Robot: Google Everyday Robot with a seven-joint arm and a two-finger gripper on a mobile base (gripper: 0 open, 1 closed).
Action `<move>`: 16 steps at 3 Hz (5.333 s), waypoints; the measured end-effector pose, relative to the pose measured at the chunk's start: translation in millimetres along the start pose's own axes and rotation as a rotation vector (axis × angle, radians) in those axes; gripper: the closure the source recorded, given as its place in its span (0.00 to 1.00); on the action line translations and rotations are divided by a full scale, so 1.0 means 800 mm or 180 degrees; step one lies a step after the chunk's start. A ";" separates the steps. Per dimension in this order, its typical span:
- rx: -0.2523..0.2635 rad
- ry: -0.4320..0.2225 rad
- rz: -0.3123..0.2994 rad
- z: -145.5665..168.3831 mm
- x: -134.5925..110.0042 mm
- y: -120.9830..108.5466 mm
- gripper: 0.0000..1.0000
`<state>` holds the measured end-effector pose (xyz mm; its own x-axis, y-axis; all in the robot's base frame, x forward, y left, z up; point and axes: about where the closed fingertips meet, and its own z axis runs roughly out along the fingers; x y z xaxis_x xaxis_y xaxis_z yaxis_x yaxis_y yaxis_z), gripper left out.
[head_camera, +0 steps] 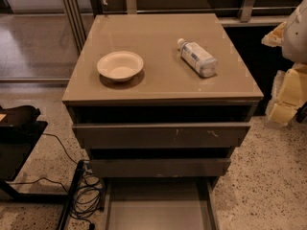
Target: Place blue plastic bottle into bottom drawer
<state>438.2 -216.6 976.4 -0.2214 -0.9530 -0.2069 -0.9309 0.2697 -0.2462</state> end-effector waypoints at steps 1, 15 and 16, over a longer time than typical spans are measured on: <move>0.0000 0.0000 -0.0001 0.000 0.000 0.000 0.00; 0.0423 -0.1109 0.1370 0.278 -0.099 -0.287 0.19; 0.0423 -0.1109 0.1370 0.278 -0.099 -0.287 0.42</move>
Offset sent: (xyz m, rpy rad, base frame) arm 0.0106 0.0110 0.0005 0.0138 -0.0068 0.0379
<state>733.8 -172.2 838.9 -0.4430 -0.6575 -0.6095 -0.7284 0.6603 -0.1829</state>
